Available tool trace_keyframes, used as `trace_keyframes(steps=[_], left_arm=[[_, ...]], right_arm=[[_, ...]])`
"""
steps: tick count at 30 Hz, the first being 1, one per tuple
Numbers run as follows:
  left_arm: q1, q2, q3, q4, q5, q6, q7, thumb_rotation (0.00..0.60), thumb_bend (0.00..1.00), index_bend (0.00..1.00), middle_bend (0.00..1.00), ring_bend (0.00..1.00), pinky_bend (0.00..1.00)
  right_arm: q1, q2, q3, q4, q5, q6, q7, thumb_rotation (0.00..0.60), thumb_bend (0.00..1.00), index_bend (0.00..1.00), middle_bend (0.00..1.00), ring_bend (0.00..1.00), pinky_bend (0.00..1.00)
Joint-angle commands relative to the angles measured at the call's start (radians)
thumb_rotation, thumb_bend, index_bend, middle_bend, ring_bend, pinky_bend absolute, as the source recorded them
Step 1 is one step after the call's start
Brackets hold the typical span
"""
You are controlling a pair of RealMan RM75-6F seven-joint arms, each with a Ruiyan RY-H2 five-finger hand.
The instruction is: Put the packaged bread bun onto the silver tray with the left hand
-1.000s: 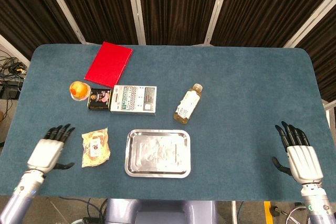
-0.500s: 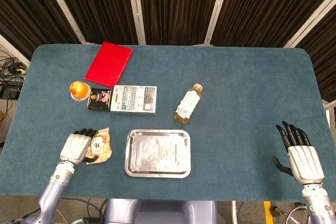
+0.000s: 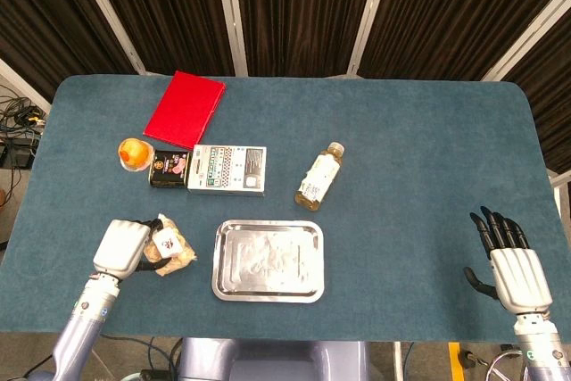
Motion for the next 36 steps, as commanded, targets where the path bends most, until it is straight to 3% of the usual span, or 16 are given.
trace_keyframes(steps=[1, 6, 11, 13, 15, 17, 18, 20, 28, 29, 31, 36], left_arm=[[-0.008, 0.059, -0.023, -0.110, 0.077, 0.047, -0.045, 0.600, 0.35, 0.62, 0.65, 0.60, 0.67], [-0.052, 0.027, -0.047, -0.172, 0.069, 0.013, 0.006, 0.600, 0.34, 0.60, 0.63, 0.59, 0.66], [-0.113, -0.094, -0.068, -0.159, 0.005, -0.043, 0.096, 0.600, 0.31, 0.53, 0.56, 0.52, 0.61], [-0.130, -0.137, -0.074, -0.149, -0.020, -0.054, 0.123, 0.600, 0.28, 0.47, 0.45, 0.42, 0.53], [-0.152, -0.168, -0.073, -0.147, -0.062, -0.082, 0.156, 0.600, 0.22, 0.34, 0.21, 0.21, 0.34], [-0.170, -0.173, -0.069, -0.160, -0.107, -0.110, 0.195, 0.600, 0.18, 0.18, 0.04, 0.06, 0.23], [-0.179, -0.174, -0.067, -0.169, -0.121, -0.117, 0.215, 0.600, 0.16, 0.09, 0.01, 0.03, 0.20], [-0.183, -0.171, -0.060, -0.182, -0.131, -0.115, 0.229, 0.600, 0.15, 0.01, 0.00, 0.00, 0.16], [-0.136, -0.053, -0.027, -0.227, -0.095, -0.034, 0.181, 0.600, 0.14, 0.00, 0.00, 0.00, 0.12], [-0.083, 0.023, -0.008, -0.227, -0.061, 0.036, 0.141, 0.600, 0.14, 0.00, 0.00, 0.00, 0.12], [-0.034, 0.102, 0.037, -0.218, 0.022, 0.081, 0.047, 0.600, 0.13, 0.00, 0.00, 0.00, 0.12], [0.098, 0.225, 0.120, -0.090, 0.153, 0.237, -0.182, 0.600, 0.11, 0.00, 0.00, 0.00, 0.06]], right_arm=[[0.000, -0.001, 0.000, 0.000, -0.002, 0.001, -0.005, 0.600, 0.30, 0.00, 0.00, 0.00, 0.09], [-0.001, -0.002, 0.000, 0.000, -0.001, 0.002, -0.005, 0.600, 0.30, 0.00, 0.00, 0.00, 0.09], [0.000, 0.001, 0.003, 0.004, 0.003, 0.001, 0.004, 0.600, 0.30, 0.00, 0.00, 0.00, 0.09], [0.000, 0.002, 0.004, 0.005, 0.004, 0.000, 0.009, 0.600, 0.30, 0.00, 0.00, 0.00, 0.09], [0.000, 0.003, 0.005, 0.006, 0.003, 0.001, 0.013, 0.600, 0.30, 0.00, 0.00, 0.00, 0.09], [0.000, 0.004, 0.005, 0.007, 0.003, 0.003, 0.016, 0.600, 0.30, 0.00, 0.00, 0.00, 0.09], [-0.001, 0.004, 0.005, 0.007, 0.002, 0.003, 0.019, 0.600, 0.30, 0.00, 0.00, 0.00, 0.09], [-0.001, 0.005, 0.005, 0.008, 0.001, 0.005, 0.020, 0.600, 0.30, 0.00, 0.00, 0.00, 0.09], [-0.003, 0.007, 0.004, 0.005, -0.001, 0.007, 0.021, 0.600, 0.30, 0.00, 0.00, 0.00, 0.09], [-0.003, 0.007, 0.003, 0.004, -0.001, 0.007, 0.017, 0.600, 0.30, 0.00, 0.00, 0.00, 0.09], [-0.003, 0.006, 0.003, 0.003, -0.001, 0.007, 0.012, 0.600, 0.30, 0.00, 0.00, 0.00, 0.09], [-0.001, 0.000, 0.001, -0.001, -0.001, 0.002, -0.006, 0.600, 0.30, 0.00, 0.00, 0.00, 0.09]])
